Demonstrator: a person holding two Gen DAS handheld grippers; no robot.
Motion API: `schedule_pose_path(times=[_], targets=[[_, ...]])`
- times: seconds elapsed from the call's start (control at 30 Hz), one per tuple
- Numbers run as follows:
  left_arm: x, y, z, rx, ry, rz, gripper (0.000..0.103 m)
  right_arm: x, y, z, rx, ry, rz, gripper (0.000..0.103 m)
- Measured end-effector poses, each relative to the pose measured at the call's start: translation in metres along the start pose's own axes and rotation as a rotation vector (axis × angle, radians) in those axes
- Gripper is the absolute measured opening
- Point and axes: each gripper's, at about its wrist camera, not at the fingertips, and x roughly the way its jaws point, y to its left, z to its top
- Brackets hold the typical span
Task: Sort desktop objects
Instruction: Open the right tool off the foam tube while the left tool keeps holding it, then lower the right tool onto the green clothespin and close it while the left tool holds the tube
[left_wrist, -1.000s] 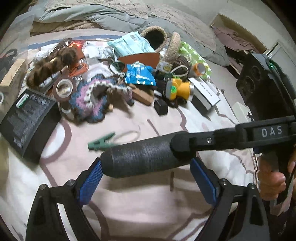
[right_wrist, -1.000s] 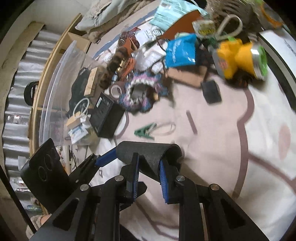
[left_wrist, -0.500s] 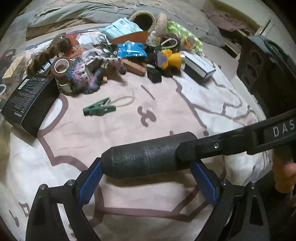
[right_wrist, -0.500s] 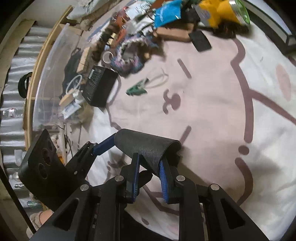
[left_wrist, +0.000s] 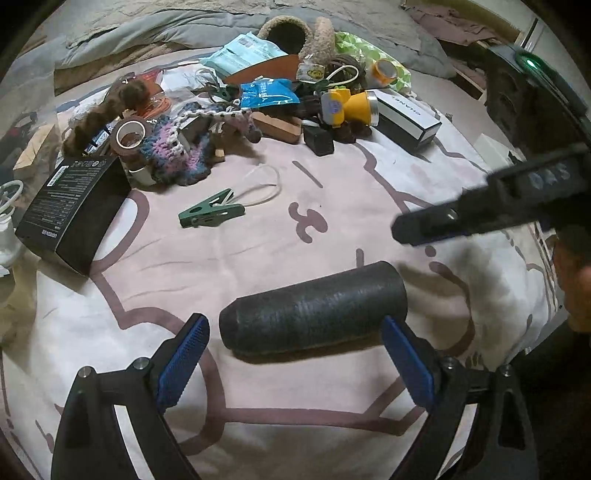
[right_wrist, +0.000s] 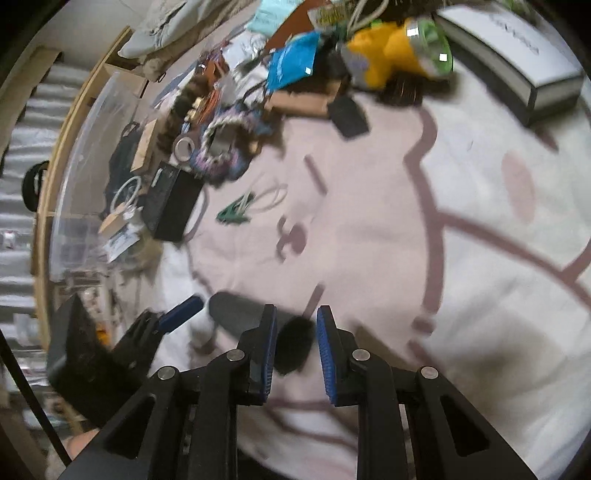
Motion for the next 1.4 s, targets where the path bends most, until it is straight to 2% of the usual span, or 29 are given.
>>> schedule_pose_path(times=[0.2,0.37,0.53,0.77,1.03,1.23,1.4], targets=[[-0.009,-0.014,0.003,0.030,-0.013,-0.015,0.095,0.021,0.012,0.009,-0.086,0.039,-0.074,0.022],[-0.008,-0.033,0.005,0.075,-0.014,0.002,0.095,0.028,0.014,0.004,-0.129,0.080,-0.113,0.022],[-0.002,-0.047,0.000,0.148,0.000,0.067,0.095,0.026,0.013,-0.002,-0.133,0.122,-0.120,0.022],[0.009,-0.050,-0.009,0.192,0.003,0.172,0.095,0.028,0.014,-0.006,-0.117,0.145,-0.112,0.022],[0.005,-0.035,-0.012,0.179,0.062,0.211,0.097,0.032,0.021,-0.010,-0.121,0.170,-0.102,0.022],[-0.009,0.002,-0.021,0.073,0.119,0.265,0.097,0.037,0.034,-0.016,-0.156,0.187,-0.077,0.022],[-0.020,0.029,-0.034,0.032,0.114,0.334,0.097,0.044,0.041,-0.015,-0.177,0.191,-0.070,0.022]])
